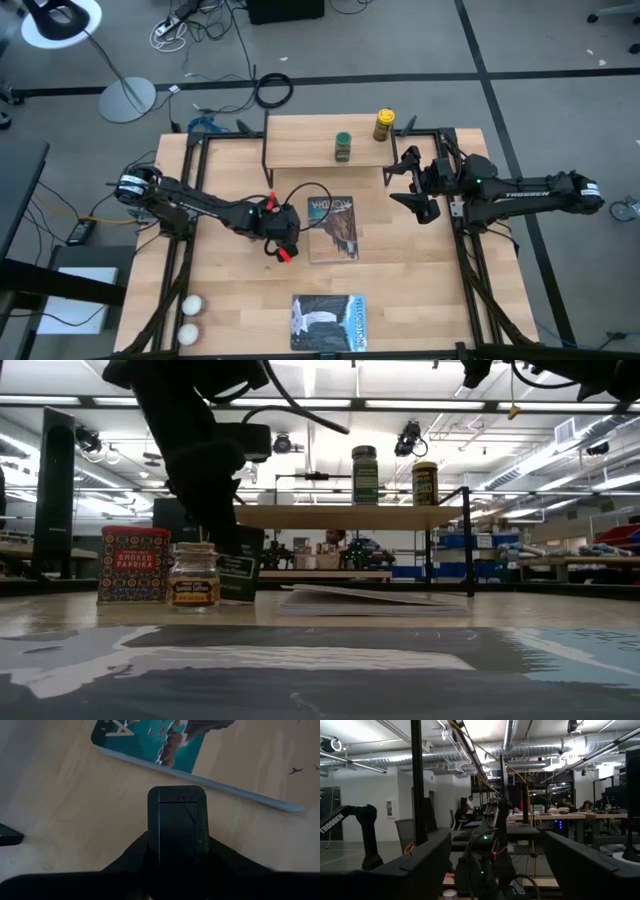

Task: Shelf spices
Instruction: Remove the black seasoning can on the shelf, then remove the green seasoning bottle on the shelf

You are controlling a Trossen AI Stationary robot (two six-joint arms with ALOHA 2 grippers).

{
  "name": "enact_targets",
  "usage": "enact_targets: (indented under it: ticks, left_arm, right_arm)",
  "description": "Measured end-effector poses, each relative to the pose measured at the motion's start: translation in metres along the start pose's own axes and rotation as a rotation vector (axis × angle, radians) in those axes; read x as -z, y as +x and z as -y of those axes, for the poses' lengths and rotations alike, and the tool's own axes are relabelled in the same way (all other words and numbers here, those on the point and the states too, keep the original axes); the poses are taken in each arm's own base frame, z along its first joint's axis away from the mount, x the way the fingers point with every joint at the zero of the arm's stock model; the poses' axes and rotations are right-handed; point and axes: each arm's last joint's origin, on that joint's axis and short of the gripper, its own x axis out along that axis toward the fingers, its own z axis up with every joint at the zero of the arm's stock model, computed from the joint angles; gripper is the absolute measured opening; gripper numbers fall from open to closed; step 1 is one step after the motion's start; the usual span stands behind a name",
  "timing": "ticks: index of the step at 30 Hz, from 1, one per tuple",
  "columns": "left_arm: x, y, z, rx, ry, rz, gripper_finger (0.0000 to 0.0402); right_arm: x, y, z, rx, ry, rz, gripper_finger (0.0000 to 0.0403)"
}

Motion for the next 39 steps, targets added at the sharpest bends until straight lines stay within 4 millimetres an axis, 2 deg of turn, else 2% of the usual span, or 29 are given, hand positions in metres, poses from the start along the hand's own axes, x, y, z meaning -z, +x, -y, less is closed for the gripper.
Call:
enact_targets:
  ticks: [18,21,26,29,32,39]
  left_arm:
    - [-0.026,-0.019,0.006,0.014,-0.026,0.083,0.0254]
    - [-0.042,-0.035,0.008,0.017,-0.009,0.132,0.0275]
    - [-0.08,-0.083,0.005,-0.02,0.041,0.263,0.0297]
    - [-0.1,-0.106,-0.007,-0.109,0.064,0.322,0.0304]
    - [-0.121,-0.117,-0.025,-0.155,0.038,0.394,0.0311]
    - [-0.153,-0.109,-0.079,-0.224,-0.029,0.49,0.0338]
  right_arm:
    - [0.0,0.0,0.0,0.01,-0.01,-0.004,0.0316]
    - [0.0,0.0,0.0,0.01,-0.01,-0.004,0.0316]
    - [0.0,0.0,0.0,0.01,-0.021,-0.004,0.0316]
    - [0.001,0.0,0.0,0.011,-0.029,-0.005,0.0316]
    - [0.001,0.0,0.001,0.012,-0.035,-0.005,0.0316]
    - [0.0,0.0,0.001,0.012,-0.036,-0.003,0.0316]
